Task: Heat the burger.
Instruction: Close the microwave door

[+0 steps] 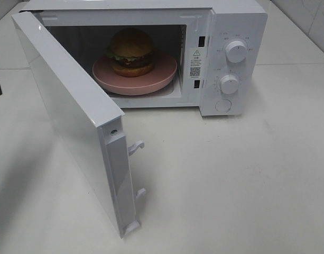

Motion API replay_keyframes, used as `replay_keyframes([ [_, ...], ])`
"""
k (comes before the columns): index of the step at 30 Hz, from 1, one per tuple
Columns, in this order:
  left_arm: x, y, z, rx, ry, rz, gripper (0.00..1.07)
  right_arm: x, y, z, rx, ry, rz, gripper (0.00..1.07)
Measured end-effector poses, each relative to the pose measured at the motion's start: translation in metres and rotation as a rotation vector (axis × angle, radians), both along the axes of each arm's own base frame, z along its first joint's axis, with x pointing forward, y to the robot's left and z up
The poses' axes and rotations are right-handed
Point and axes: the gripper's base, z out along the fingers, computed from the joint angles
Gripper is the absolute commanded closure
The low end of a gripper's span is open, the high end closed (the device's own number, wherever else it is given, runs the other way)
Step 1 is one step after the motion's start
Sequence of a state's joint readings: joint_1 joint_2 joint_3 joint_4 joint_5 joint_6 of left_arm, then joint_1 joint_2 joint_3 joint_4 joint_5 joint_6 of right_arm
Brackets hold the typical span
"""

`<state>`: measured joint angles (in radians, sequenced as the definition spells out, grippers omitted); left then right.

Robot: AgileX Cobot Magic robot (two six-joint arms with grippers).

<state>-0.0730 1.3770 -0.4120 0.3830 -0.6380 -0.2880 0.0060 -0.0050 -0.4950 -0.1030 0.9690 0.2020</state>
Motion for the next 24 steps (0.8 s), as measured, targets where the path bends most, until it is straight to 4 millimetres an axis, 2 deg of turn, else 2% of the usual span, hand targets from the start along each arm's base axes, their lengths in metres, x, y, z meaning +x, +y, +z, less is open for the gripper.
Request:
replay_keyframes([
  [1,0.002,-0.007,-0.005,0.005,0.017,-0.024,1.07,0.0,0.0,0.0,0.0,0.0,0.0,0.31],
  [7,0.003,-0.018,-0.013,0.0,0.034,-0.061,1.07,0.0,0.0,0.0,0.0,0.0,0.0,0.31],
  [12,0.004,-0.036,-0.025,-0.017,0.061,-0.115,1.07,0.0,0.0,0.0,0.0,0.0,0.0,0.31],
  [15,0.004,-0.039,-0.026,-0.018,0.066,-0.124,1.07,0.0,0.0,0.0,0.0,0.0,0.0,0.31],
  [24,0.013,-0.066,-0.024,-0.038,0.052,-0.185,1.07,0.0,0.0,0.0,0.0,0.0,0.0,0.31],
])
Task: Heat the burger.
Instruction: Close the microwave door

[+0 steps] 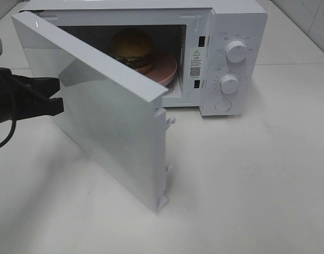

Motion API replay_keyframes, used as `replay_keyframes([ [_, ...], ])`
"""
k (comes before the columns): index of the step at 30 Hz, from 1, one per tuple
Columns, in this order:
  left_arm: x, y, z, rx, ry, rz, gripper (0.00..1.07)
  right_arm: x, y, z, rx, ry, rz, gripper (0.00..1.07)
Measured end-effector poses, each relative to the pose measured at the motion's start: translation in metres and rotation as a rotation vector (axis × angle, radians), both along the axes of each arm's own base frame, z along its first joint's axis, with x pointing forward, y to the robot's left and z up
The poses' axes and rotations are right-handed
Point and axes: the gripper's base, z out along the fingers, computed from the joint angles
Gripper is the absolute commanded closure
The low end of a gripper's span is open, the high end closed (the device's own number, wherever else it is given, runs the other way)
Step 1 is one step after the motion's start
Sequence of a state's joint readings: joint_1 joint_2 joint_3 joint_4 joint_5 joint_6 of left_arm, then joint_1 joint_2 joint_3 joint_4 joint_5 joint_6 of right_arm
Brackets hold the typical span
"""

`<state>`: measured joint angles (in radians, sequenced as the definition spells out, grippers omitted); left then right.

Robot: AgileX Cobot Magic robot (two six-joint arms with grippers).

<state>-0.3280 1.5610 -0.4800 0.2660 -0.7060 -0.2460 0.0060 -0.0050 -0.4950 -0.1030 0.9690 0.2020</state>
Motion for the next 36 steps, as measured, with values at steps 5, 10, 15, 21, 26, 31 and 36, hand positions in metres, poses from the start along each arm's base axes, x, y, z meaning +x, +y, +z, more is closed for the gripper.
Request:
replay_keyframes([
  [5,0.006,-0.017,0.005,-0.003,-0.008,-0.039,1.07,0.0,0.0,0.0,0.0,0.0,0.0,0.31],
  [10,0.014,-0.039,0.01,-0.018,-0.025,-0.079,1.07,0.0,0.0,0.0,0.0,0.0,0.0,0.31],
  [15,0.019,-0.057,0.009,-0.013,-0.015,-0.116,1.07,0.0,0.0,0.0,0.0,0.0,0.0,0.31],
  [21,0.024,-0.076,0.011,-0.026,-0.02,-0.145,1.07,0.0,0.0,0.0,0.0,0.0,0.0,0.31],
  [26,0.029,-0.094,0.012,-0.025,-0.012,-0.172,1.07,0.0,0.0,0.0,0.0,0.0,0.0,0.31],
  [31,0.035,-0.113,0.014,-0.035,-0.019,-0.199,1.07,0.0,0.0,0.0,0.0,0.0,0.0,0.31],
  [36,0.039,-0.126,0.01,-0.044,-0.009,-0.207,1.07,0.0,0.0,0.0,0.0,0.0,0.0,0.31],
])
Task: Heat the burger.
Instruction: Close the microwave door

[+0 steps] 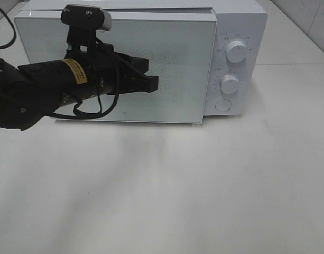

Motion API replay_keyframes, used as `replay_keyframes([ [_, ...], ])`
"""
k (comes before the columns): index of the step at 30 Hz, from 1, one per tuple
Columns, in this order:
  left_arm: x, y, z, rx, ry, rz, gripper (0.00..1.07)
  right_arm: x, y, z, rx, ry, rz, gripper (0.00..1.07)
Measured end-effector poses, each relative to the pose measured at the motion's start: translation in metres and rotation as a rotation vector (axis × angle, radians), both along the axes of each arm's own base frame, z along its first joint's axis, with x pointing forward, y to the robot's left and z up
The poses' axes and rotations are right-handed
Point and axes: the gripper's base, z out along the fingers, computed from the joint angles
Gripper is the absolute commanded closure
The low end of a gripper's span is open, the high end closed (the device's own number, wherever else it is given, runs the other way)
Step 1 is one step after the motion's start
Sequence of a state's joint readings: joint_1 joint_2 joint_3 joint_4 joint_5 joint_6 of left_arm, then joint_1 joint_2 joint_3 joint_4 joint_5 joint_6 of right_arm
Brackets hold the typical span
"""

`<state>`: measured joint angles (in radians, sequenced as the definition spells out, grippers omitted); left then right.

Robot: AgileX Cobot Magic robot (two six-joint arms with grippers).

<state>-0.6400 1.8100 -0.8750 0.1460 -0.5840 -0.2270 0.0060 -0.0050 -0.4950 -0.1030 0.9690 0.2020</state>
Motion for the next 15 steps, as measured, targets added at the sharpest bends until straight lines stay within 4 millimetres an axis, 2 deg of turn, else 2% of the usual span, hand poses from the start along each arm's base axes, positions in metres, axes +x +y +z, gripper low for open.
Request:
replay_keyframes([
  [8,0.011,-0.024,0.0,0.011,0.011,-0.024,1.07,0.0,0.0,0.0,0.0,0.0,0.0,0.31],
  [15,0.022,-0.034,0.0,0.013,0.01,-0.025,1.07,0.0,0.0,0.0,0.0,0.0,0.0,0.31],
])
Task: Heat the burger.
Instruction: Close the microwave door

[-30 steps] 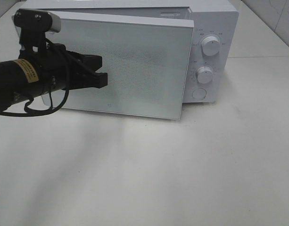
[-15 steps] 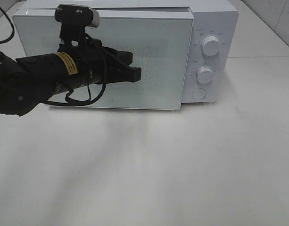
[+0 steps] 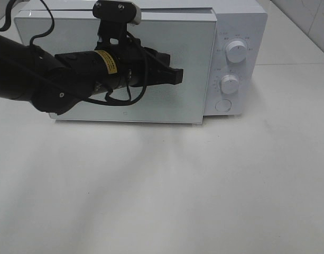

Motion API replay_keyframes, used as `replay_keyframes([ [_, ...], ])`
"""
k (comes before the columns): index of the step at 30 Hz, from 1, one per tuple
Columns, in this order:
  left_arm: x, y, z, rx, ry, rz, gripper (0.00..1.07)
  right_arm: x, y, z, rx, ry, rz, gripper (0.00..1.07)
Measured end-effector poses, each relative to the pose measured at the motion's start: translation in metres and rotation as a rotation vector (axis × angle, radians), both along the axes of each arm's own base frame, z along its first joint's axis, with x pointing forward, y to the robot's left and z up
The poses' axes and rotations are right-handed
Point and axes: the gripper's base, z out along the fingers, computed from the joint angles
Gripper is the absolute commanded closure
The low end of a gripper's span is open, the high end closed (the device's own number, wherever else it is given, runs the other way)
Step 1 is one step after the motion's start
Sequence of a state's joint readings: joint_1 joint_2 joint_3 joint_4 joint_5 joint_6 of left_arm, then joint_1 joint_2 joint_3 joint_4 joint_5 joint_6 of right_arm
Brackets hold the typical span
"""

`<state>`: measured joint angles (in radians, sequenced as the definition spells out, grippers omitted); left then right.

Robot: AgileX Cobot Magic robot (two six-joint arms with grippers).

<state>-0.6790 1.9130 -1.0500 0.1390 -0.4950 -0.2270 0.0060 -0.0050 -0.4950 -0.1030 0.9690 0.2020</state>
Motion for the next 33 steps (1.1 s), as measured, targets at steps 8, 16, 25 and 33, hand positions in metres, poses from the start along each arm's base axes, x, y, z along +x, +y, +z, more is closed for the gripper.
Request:
replay_keyframes([
  [8,0.013,-0.01,-0.005,0.015,0.012,0.003,1.07,0.0,0.0,0.0,0.0,0.0,0.0,0.31],
  [16,0.021,-0.025,-0.008,0.044,0.021,-0.016,1.07,0.0,0.0,0.0,0.001,0.0,0.001,0.31],
  [25,0.033,-0.043,-0.01,0.054,0.027,-0.03,1.07,0.0,0.0,0.0,0.001,0.0,0.001,0.31],
  [33,0.044,-0.06,-0.008,0.009,0.06,-0.009,1.07,0.0,0.0,0.0,0.001,0.0,0.001,0.31],
])
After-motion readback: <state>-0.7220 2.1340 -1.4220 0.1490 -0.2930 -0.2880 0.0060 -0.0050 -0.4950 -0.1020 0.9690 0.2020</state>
